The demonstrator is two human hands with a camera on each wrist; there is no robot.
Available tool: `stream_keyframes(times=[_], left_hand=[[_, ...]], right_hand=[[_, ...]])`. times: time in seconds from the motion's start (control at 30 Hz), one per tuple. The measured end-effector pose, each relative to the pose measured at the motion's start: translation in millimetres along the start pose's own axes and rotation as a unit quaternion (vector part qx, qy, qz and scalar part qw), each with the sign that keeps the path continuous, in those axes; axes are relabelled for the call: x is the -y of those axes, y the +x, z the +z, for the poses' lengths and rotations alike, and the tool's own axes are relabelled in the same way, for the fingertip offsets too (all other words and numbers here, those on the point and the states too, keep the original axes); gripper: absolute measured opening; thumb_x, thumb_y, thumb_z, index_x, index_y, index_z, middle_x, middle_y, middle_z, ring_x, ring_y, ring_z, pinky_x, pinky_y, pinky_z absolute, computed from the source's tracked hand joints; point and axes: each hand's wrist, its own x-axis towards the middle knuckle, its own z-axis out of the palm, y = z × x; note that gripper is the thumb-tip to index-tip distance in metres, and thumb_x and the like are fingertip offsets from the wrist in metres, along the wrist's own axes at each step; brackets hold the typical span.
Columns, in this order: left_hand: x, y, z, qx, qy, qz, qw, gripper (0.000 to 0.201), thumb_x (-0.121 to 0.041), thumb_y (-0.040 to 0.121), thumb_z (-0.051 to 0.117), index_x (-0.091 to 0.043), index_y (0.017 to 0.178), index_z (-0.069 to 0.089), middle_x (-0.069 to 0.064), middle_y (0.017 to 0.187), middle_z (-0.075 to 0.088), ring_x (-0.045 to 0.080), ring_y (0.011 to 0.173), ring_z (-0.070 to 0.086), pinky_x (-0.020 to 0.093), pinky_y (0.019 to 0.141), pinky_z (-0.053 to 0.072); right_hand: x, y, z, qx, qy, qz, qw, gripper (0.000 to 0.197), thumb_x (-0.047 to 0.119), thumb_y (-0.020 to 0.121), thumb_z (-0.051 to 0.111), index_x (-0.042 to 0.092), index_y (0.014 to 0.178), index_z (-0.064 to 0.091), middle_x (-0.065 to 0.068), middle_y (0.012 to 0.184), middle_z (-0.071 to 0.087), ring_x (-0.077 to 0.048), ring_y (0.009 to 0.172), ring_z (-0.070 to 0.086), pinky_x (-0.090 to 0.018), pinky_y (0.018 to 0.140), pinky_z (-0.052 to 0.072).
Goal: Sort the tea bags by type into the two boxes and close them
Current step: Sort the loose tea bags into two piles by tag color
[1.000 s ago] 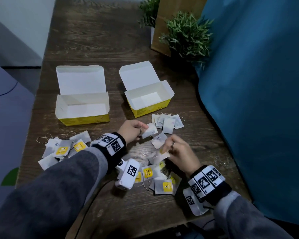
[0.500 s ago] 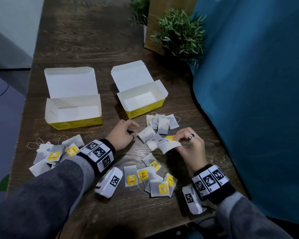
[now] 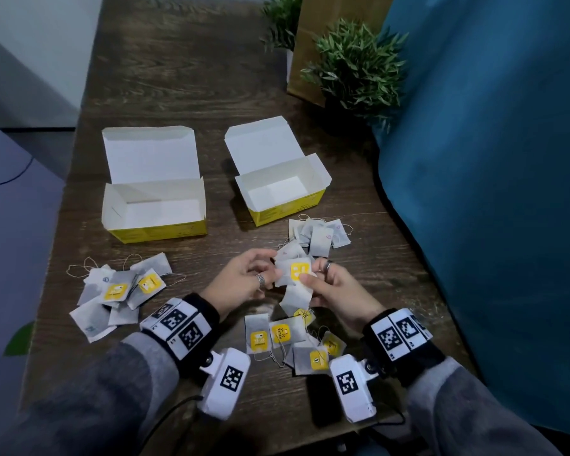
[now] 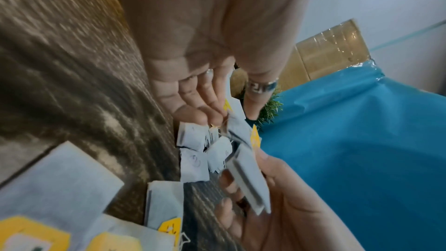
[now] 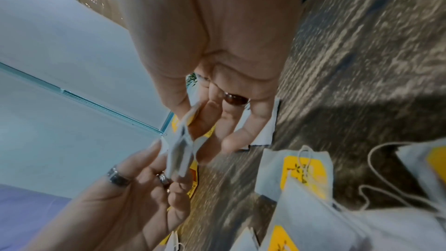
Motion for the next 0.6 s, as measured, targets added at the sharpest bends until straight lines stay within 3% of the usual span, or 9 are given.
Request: stream_keyframes(times=[0.07, 0.13, 0.23, 0.33, 0.47, 0.6], left_hand=[[1.6, 0.6, -3.7, -0.006, -0.009, -0.019, 1.000, 0.020, -0.007, 0.085, 0.062, -0.011, 0.105, 0.062, 0.005, 0.088, 0.063, 0.013, 0.064, 0.054, 0.018, 0.051, 0.046], [2.5, 1.1, -7.8, -0.001, -0.005, -0.033, 0.999, 0.008, -0.007, 0.085, 0.062, -0.012, 0.091, 0.065, 0.009, 0.086, 0.062, 0.018, 0.069, 0.055, 0.025, 0.058, 0.046], [4.8, 0.2, -13.3, 0.013, -0.030, -0.017, 0.999, 0.008, -0.005, 0.083, 0.063, -0.013, 0.080, 0.063, 0.002, 0.073, 0.064, 0.014, 0.066, 0.056, 0.019, 0.054, 0.047], [4.9, -3.2, -17.9, 0.017, -0.048, 0.007, 0.999, 0.009, -0.004, 0.083, 0.062, -0.011, 0.078, 0.062, -0.005, 0.062, 0.065, 0.009, 0.061, 0.056, 0.015, 0.051, 0.048], [3.7, -8.2, -22.4, 0.004, -0.087, 0.008, 0.996, 0.011, -0.002, 0.085, 0.059, -0.010, 0.078, 0.056, -0.001, 0.066, 0.068, 0.013, 0.062, 0.067, 0.019, 0.051, 0.054], [-0.2, -15.8, -24.0, -0.016, -0.094, 0.047, 0.994, 0.014, 0.005, 0.085, 0.055, -0.006, 0.078, 0.050, 0.013, 0.078, 0.063, 0.017, 0.062, 0.069, 0.026, 0.053, 0.058]], right_hand=[[-0.1, 0.0, 3.5, 0.003, 0.017, 0.007, 1.000, 0.011, 0.010, 0.094, 0.051, 0.015, 0.084, 0.048, -0.018, 0.090, 0.054, -0.026, 0.085, 0.058, -0.034, 0.070, 0.055], [1.3, -1.7, 7.0, 0.003, 0.059, 0.022, 0.998, 0.007, 0.010, 0.094, 0.049, 0.012, 0.088, 0.048, -0.014, 0.091, 0.060, -0.024, 0.081, 0.064, -0.037, 0.068, 0.058], [3.5, -4.1, 9.2, 0.022, 0.090, 0.032, 0.995, 0.012, 0.009, 0.091, 0.055, 0.008, 0.100, 0.046, -0.011, 0.093, 0.066, -0.024, 0.074, 0.070, -0.031, 0.056, 0.059], [4.9, -5.0, 10.1, 0.020, 0.102, 0.019, 0.994, 0.019, 0.003, 0.089, 0.055, 0.005, 0.107, 0.048, -0.010, 0.095, 0.068, -0.022, 0.069, 0.069, -0.027, 0.054, 0.058], [6.2, -3.1, 9.2, -0.025, 0.126, 0.003, 0.992, 0.011, -0.001, 0.092, 0.049, 0.006, 0.100, 0.053, -0.012, 0.090, 0.065, -0.020, 0.069, 0.070, -0.024, 0.055, 0.058], [9.5, -1.2, 9.4, -0.038, 0.155, 0.011, 0.987, 0.019, -0.003, 0.094, 0.041, 0.012, 0.084, 0.044, -0.011, 0.084, 0.061, -0.021, 0.068, 0.068, -0.025, 0.053, 0.055]])
